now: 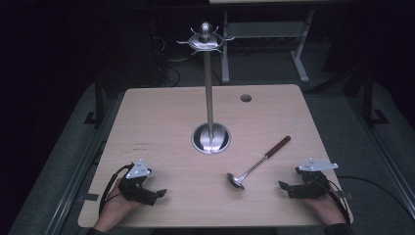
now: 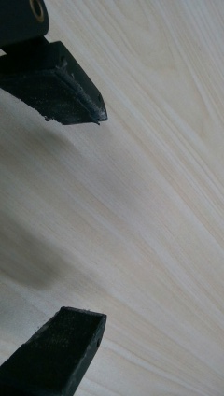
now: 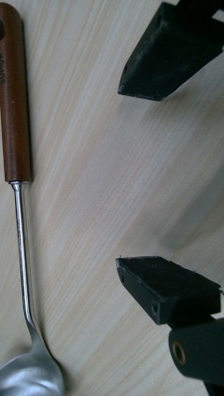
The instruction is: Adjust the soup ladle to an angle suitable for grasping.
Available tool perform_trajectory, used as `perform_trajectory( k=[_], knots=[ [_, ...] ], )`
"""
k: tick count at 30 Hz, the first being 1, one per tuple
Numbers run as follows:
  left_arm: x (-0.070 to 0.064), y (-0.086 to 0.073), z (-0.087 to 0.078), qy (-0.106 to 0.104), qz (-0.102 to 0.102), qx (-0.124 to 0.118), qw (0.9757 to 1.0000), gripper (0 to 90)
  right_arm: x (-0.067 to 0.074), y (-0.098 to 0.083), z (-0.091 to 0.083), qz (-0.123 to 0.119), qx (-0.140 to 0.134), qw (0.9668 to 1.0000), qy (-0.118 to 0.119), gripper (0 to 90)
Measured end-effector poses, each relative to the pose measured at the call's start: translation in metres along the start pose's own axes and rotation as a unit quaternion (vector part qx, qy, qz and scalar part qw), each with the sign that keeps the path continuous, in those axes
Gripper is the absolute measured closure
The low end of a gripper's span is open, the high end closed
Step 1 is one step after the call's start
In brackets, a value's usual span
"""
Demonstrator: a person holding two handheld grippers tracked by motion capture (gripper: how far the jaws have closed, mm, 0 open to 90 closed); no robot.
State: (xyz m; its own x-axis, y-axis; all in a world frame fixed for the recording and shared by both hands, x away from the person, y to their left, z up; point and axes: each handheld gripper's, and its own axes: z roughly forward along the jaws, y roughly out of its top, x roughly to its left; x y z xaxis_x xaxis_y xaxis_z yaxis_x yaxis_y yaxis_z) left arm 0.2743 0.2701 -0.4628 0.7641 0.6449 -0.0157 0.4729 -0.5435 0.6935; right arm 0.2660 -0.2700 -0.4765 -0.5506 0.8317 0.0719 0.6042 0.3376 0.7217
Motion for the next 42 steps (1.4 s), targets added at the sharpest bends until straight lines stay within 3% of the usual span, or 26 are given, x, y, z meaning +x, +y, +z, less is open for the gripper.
perform_trajectory(
  k=[10, 15, 16, 17, 24, 27, 32, 42],
  knots=[
    [0.001, 0.001, -0.001, -0.005, -0.006, -0.002, 1.0000, 4.3, 0.004, 0.003, -0.004, 0.006, -0.005, 0.9999, 0.007, 14.8],
    [0.001, 0.002, -0.001, -0.006, -0.005, 0.000, 1.0000, 4.4, 0.006, 0.005, -0.005, 0.008, -0.009, 0.9998, 0.018, 23.4],
    [0.001, 0.002, -0.001, -0.006, -0.006, -0.001, 1.0000, 4.6, 0.009, 0.007, -0.005, 0.006, -0.016, 0.9994, 0.029, 33.9],
    [0.001, 0.002, -0.002, -0.006, -0.007, -0.001, 1.0000, 4.6, 0.009, 0.007, -0.005, 0.006, -0.016, 0.9994, 0.029, 33.9],
    [0.001, 0.002, -0.001, -0.006, -0.007, 0.000, 1.0000, 4.7, 0.018, 0.021, 0.000, -0.001, -0.014, 0.9980, 0.061, 75.6],
    [0.001, 0.002, -0.002, -0.006, -0.007, 0.000, 1.0000, 4.7, 0.022, 0.028, 0.005, -0.004, -0.019, 0.9971, 0.073, 88.7],
    [0.001, 0.002, -0.002, -0.006, -0.009, 0.000, 0.9999, 4.8, 0.027, 0.039, 0.012, -0.009, -0.026, 0.9955, 0.091, 90.0],
    [0.001, 0.002, -0.002, -0.007, -0.006, 0.002, 1.0000, 4.8, 0.041, 0.055, 0.033, -0.029, -0.021, 0.9940, 0.103, 90.0]
  ],
)
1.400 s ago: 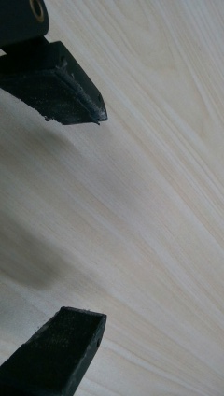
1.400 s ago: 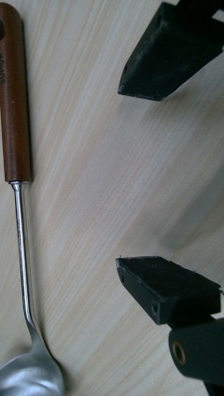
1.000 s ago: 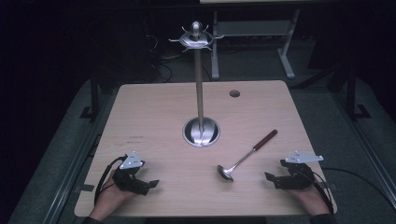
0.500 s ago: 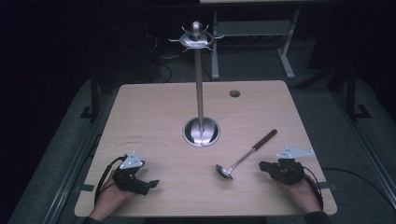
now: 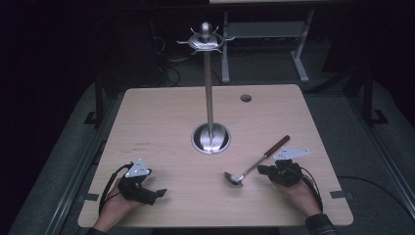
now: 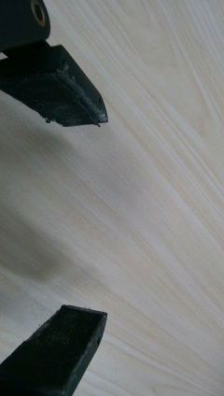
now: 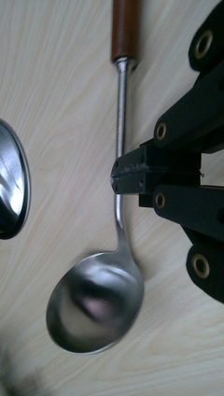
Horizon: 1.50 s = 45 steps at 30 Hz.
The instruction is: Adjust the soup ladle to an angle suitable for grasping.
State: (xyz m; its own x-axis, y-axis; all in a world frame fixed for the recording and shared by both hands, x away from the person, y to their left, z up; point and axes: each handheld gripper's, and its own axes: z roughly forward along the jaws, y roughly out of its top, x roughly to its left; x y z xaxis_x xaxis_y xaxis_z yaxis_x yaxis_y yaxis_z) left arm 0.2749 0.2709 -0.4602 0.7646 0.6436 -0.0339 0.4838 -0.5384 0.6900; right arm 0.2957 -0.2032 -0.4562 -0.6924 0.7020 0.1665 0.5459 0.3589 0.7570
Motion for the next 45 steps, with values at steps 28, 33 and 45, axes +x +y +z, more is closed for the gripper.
perform_trajectory(
  k=[28, 33, 45],
  knots=[
    [0.000, -0.001, 0.000, -0.004, -0.007, -0.003, 1.0000, 4.8, 0.011, 0.014, 0.037, -0.024, 0.027, 0.9993, 0.013, 90.0],
    [0.000, -0.001, 0.000, -0.005, -0.007, -0.003, 1.0000, 4.9, 0.013, 0.014, 0.037, -0.021, 0.034, 0.9991, 0.015, 90.0],
    [0.000, -0.001, 0.000, -0.007, -0.010, -0.001, 0.9999, 5.0, 0.016, 0.009, 0.029, -0.026, 0.043, 0.9985, 0.021, 90.0]
  ],
)
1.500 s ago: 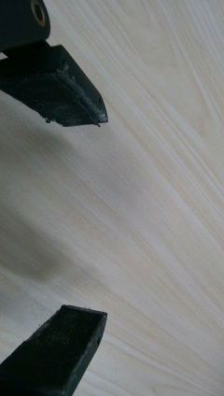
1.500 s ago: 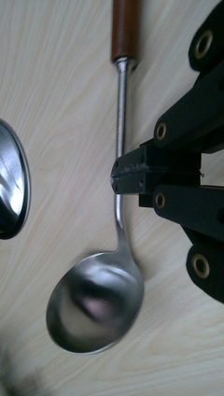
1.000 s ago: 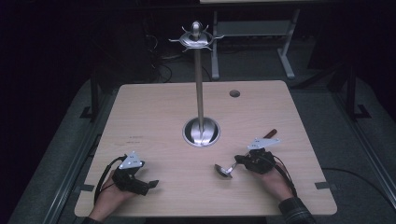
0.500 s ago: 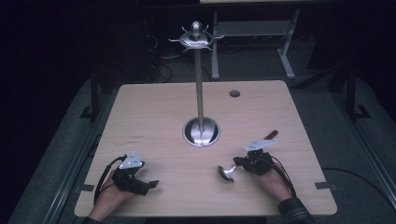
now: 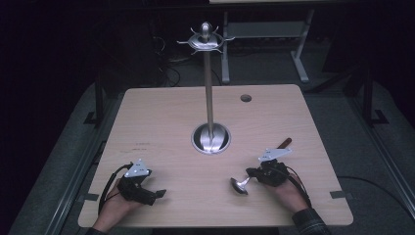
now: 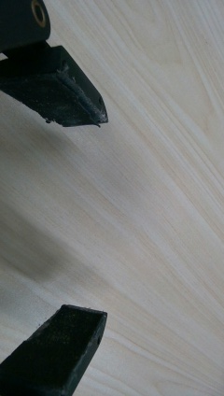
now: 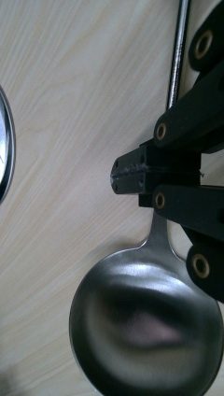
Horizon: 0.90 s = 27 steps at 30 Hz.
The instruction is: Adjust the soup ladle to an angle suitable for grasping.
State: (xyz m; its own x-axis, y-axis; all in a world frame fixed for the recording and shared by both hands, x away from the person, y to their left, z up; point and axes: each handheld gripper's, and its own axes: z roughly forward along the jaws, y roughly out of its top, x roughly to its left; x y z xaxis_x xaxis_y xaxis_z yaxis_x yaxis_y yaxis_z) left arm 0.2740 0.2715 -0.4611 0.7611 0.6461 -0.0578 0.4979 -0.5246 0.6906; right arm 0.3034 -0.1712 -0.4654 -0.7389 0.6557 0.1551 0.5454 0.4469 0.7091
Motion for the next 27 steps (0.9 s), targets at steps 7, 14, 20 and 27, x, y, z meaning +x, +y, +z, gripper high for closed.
perform_trajectory(
  k=[7, 14, 20, 27],
  knots=[
    [0.001, 0.000, 0.000, 0.000, 0.003, 0.003, 1.0000, 5.0, 0.000, -0.005, -0.006, -0.004, 0.003, 1.0000, 0.001, 90.0],
    [0.001, 0.000, -0.001, 0.000, 0.004, 0.004, 1.0000, 5.0, 0.000, -0.012, -0.015, 0.005, 0.008, 0.9999, 0.003, 90.0],
    [0.000, -0.001, -0.001, -0.001, 0.002, 0.003, 1.0000, 5.0, -0.001, -0.018, -0.021, 0.007, 0.010, 0.9999, 0.002, 90.0],
    [0.000, -0.001, -0.001, -0.001, 0.001, 0.003, 1.0000, 5.0, -0.002, -0.023, -0.029, 0.008, 0.011, 0.9999, -0.001, 90.0]
  ],
)
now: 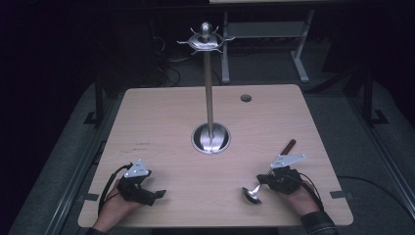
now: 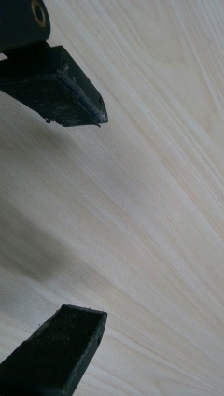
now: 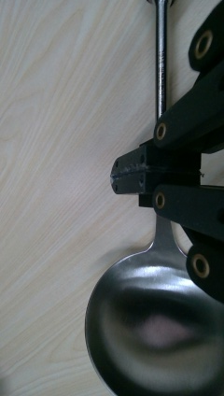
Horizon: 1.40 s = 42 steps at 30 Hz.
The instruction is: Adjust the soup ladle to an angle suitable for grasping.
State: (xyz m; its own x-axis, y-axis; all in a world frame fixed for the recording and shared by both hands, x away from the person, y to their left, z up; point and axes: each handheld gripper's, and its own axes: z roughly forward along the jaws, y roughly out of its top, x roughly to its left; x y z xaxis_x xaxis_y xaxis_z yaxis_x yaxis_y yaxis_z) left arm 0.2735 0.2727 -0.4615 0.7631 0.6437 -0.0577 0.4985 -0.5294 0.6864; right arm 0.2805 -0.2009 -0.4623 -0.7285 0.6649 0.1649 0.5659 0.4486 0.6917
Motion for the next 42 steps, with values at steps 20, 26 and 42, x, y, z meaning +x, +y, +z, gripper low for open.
perform_trajectory(
  k=[20, 26, 42],
  knots=[
    [-0.001, 0.000, 0.001, -0.002, 0.000, 0.003, 1.0000, 5.0, -0.006, -0.022, -0.025, 0.021, -0.017, 0.9996, -0.013, 90.0],
    [-0.001, 0.000, 0.001, -0.003, -0.002, 0.002, 1.0000, 5.0, -0.026, -0.018, -0.037, 0.047, -0.043, 0.9965, -0.055, 90.0],
    [-0.001, 0.000, 0.003, -0.005, -0.003, 0.000, 1.0000, 5.0, -0.094, -0.021, -0.042, 0.121, -0.046, 0.9769, -0.170, 90.0]
  ],
)
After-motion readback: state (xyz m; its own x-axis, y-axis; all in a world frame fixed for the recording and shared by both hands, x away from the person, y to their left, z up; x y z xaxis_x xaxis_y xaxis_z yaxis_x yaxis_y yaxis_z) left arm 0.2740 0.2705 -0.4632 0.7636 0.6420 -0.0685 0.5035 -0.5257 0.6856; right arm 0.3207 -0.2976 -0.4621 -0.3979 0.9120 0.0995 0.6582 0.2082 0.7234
